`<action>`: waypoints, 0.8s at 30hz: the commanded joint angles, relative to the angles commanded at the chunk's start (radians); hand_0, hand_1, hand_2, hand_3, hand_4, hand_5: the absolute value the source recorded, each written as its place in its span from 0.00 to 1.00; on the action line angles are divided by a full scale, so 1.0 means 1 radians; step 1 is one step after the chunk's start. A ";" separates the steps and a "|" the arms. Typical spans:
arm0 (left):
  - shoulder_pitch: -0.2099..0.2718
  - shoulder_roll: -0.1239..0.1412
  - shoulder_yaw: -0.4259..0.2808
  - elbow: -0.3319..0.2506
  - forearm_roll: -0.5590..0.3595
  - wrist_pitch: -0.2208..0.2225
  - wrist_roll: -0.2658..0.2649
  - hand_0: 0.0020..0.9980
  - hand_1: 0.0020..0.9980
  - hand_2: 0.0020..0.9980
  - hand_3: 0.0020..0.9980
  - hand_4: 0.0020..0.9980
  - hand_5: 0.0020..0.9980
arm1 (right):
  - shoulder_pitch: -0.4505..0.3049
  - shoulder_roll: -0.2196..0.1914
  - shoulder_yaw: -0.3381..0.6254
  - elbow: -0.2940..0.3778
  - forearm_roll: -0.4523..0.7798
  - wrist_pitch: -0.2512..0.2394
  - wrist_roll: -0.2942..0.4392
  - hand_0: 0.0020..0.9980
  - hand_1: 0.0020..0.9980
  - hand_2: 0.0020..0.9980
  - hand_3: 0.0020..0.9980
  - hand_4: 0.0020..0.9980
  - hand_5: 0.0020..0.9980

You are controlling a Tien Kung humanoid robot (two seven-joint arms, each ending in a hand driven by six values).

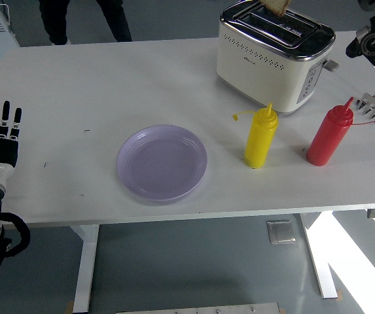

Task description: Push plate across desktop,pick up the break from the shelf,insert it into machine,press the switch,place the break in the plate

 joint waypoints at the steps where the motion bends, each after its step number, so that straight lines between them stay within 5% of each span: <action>1: 0.000 0.000 -0.001 0.001 0.000 0.000 0.000 0.79 0.74 0.71 0.68 0.64 1.00 | -0.001 -0.003 -0.005 0.025 0.033 0.013 -0.014 0.32 0.36 0.45 0.45 0.15 0.00; 7: 0.001 -0.002 -0.003 0.008 -0.002 0.000 0.000 0.79 0.74 0.71 0.68 0.64 1.00 | 0.010 0.003 -0.075 0.162 0.245 0.055 -0.092 0.31 0.35 0.45 0.45 0.15 0.00; 11: 0.001 -0.003 -0.005 0.015 -0.003 0.000 0.000 0.79 0.74 0.71 0.68 0.64 1.00 | 0.024 0.025 -0.146 0.196 0.372 0.050 -0.123 0.31 0.35 0.45 0.45 0.15 0.00; 17: 0.001 -0.004 -0.008 0.025 -0.003 0.000 -0.001 0.79 0.74 0.71 0.68 0.64 1.00 | 0.037 0.080 -0.263 0.173 0.505 0.026 -0.134 0.31 0.34 0.45 0.45 0.15 0.00; 24: 0.004 -0.005 -0.015 0.039 -0.007 -0.001 -0.002 0.79 0.74 0.71 0.68 0.64 1.00 | 0.019 0.157 -0.367 0.103 0.522 -0.003 -0.133 0.31 0.34 0.45 0.45 0.16 0.00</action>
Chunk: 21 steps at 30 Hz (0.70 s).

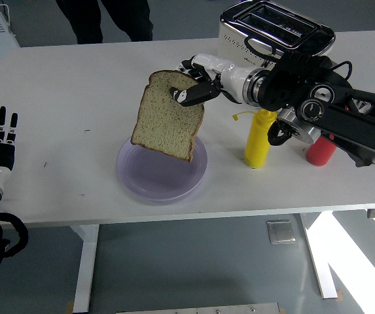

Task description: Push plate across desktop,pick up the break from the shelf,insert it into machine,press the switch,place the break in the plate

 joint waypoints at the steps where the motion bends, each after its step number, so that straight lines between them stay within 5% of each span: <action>1: 0.000 0.000 -0.001 0.001 -0.001 0.000 0.000 0.79 0.74 0.71 0.68 0.64 1.00 | -0.002 0.010 -0.012 -0.007 -0.002 -0.004 0.001 0.31 0.34 0.45 0.45 0.16 0.00; 21: 0.001 0.002 0.005 0.010 -0.008 0.002 -0.006 0.79 0.74 0.71 0.68 0.64 1.00 | 0.006 0.129 -0.171 -0.189 0.015 -0.090 0.038 0.31 0.34 0.45 0.45 0.16 0.00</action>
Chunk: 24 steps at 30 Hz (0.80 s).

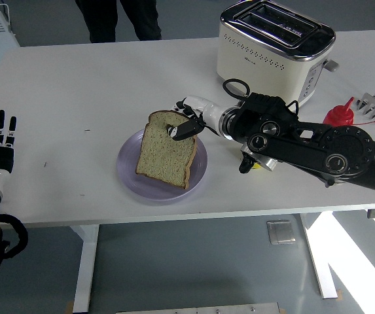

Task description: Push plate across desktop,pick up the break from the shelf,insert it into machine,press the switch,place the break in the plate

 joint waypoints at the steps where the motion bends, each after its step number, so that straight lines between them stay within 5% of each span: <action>1: 0.000 0.000 0.000 0.000 0.000 0.000 0.000 0.79 0.74 0.71 0.68 0.64 1.00 | 0.000 0.002 -0.002 -0.003 0.000 -0.002 0.001 0.31 0.34 0.45 0.45 0.16 0.00; 7: -0.003 0.002 0.001 0.003 -0.002 0.000 0.000 0.79 0.74 0.71 0.68 0.64 1.00 | 0.002 0.008 -0.008 -0.013 0.006 -0.006 0.008 0.32 0.36 0.47 0.47 0.18 0.00; 8: -0.003 0.002 0.001 0.003 -0.002 0.000 0.000 0.79 0.74 0.71 0.68 0.64 1.00 | 0.002 0.009 -0.007 -0.014 0.007 -0.006 0.010 0.29 0.43 0.51 0.51 0.29 0.00; 24: -0.009 0.004 0.001 0.006 -0.005 0.002 0.001 0.79 0.74 0.71 0.68 0.64 1.00 | 0.008 0.023 -0.016 -0.020 0.041 -0.011 0.017 0.28 0.44 0.53 0.51 0.30 0.00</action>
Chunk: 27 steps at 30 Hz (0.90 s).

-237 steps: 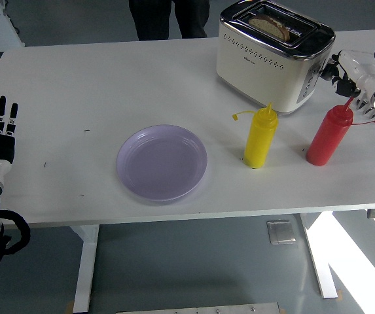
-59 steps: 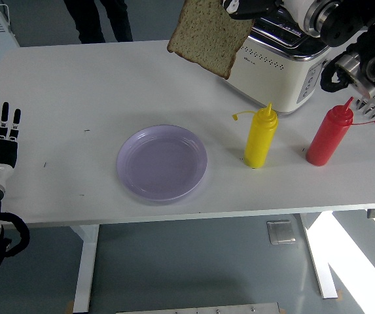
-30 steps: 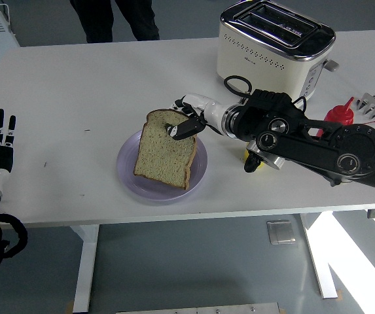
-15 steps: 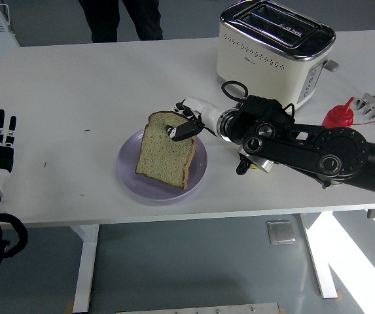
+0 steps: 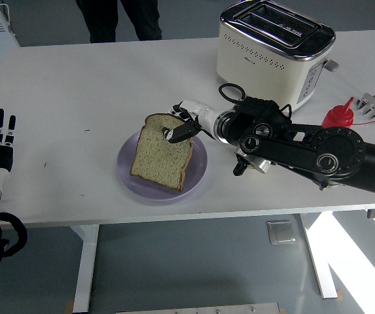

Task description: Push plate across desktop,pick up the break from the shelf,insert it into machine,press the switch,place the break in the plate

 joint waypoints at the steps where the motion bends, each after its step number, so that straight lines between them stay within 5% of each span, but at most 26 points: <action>1: 0.000 0.000 0.000 0.000 0.000 0.000 0.000 0.79 0.74 0.71 0.68 0.64 1.00 | 0.000 0.001 0.000 0.000 0.000 0.001 0.001 0.28 0.44 0.53 0.51 0.30 0.00; 7: -0.001 0.000 0.000 0.000 0.000 0.001 0.000 0.79 0.74 0.71 0.68 0.64 1.00 | 0.000 0.004 -0.002 -0.004 -0.012 0.019 0.010 0.33 0.50 0.56 0.54 0.35 0.01; 8: -0.002 0.000 0.000 0.001 0.001 0.001 0.000 0.79 0.74 0.71 0.68 0.64 1.00 | 0.001 0.004 -0.002 -0.005 -0.013 0.023 0.013 0.42 0.57 0.61 0.56 0.42 0.08; 13: -0.003 0.001 -0.001 0.003 0.000 0.002 0.000 0.79 0.74 0.71 0.68 0.64 1.00 | 0.003 0.004 -0.004 -0.009 -0.015 0.041 0.022 0.42 0.57 0.61 0.56 0.42 0.08; 14: -0.003 0.001 -0.001 0.003 0.001 0.002 -0.001 0.78 0.74 0.71 0.68 0.64 1.00 | 0.003 0.004 -0.005 -0.010 -0.014 0.044 0.023 0.56 0.65 0.66 0.61 0.46 0.12; 27: -0.005 0.003 -0.008 0.005 0.002 0.005 -0.003 0.78 0.74 0.70 0.68 0.64 1.00 | 0.009 0.009 -0.023 -0.028 -0.027 0.104 0.045 0.66 0.70 0.71 0.68 0.52 0.16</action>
